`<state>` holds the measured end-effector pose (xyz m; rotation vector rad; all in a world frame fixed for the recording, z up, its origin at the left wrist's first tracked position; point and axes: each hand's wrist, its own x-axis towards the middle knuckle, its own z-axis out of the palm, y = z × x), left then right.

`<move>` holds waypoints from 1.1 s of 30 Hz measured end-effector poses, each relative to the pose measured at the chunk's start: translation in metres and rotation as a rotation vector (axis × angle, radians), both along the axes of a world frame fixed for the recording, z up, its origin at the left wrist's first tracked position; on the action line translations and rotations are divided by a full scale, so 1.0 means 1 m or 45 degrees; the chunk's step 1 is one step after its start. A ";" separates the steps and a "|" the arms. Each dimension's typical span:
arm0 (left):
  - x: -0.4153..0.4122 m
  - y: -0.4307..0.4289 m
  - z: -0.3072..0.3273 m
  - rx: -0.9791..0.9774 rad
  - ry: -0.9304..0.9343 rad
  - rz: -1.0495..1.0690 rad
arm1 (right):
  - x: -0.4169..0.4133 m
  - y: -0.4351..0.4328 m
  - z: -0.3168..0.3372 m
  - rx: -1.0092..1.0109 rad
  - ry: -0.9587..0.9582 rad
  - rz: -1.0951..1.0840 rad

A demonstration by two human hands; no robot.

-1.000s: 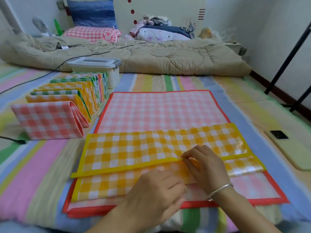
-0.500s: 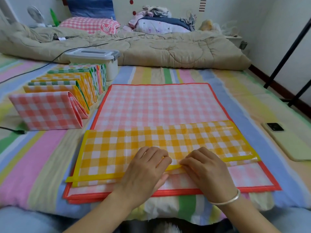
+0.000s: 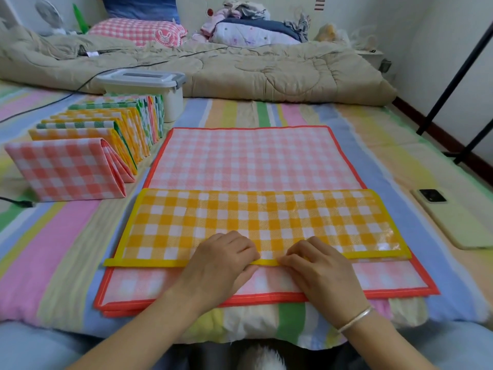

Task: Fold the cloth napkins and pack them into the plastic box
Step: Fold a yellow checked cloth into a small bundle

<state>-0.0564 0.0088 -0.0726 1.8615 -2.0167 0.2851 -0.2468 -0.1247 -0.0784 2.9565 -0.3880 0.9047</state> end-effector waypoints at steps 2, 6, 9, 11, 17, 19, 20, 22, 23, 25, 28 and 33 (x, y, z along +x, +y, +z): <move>0.000 -0.002 0.002 0.027 0.074 0.022 | 0.000 0.001 -0.001 -0.001 0.016 0.004; 0.004 -0.026 0.008 -0.114 0.194 0.189 | -0.001 0.003 -0.002 0.003 0.020 -0.016; 0.018 -0.052 0.011 0.166 0.155 0.396 | -0.001 0.005 -0.005 -0.012 0.020 -0.028; 0.027 -0.064 0.010 0.378 0.088 0.468 | -0.002 0.004 -0.005 0.008 0.014 -0.036; 0.031 -0.064 -0.010 0.624 0.010 0.485 | 0.003 0.002 0.018 0.377 0.171 -0.138; 0.031 -0.064 -0.013 0.610 0.005 0.482 | 0.016 -0.006 0.029 0.491 0.180 -0.239; 0.031 -0.065 -0.014 0.604 0.006 0.484 | 0.026 -0.011 0.032 0.533 0.169 -0.273; 0.029 -0.065 -0.014 0.590 -0.006 0.485 | 0.052 -0.021 0.032 0.485 0.106 -0.278; 0.027 -0.065 -0.015 0.585 -0.028 0.491 | 0.066 -0.026 0.029 0.456 0.127 -0.258; 0.026 -0.065 -0.016 0.575 -0.055 0.509 | 0.091 -0.033 0.020 0.474 0.352 -0.256; 0.026 -0.065 -0.019 0.568 -0.020 0.518 | 0.098 -0.043 0.002 0.535 0.677 -0.371; 0.028 -0.063 -0.025 0.578 -0.022 0.515 | 0.042 -0.091 -0.004 0.612 0.624 -0.886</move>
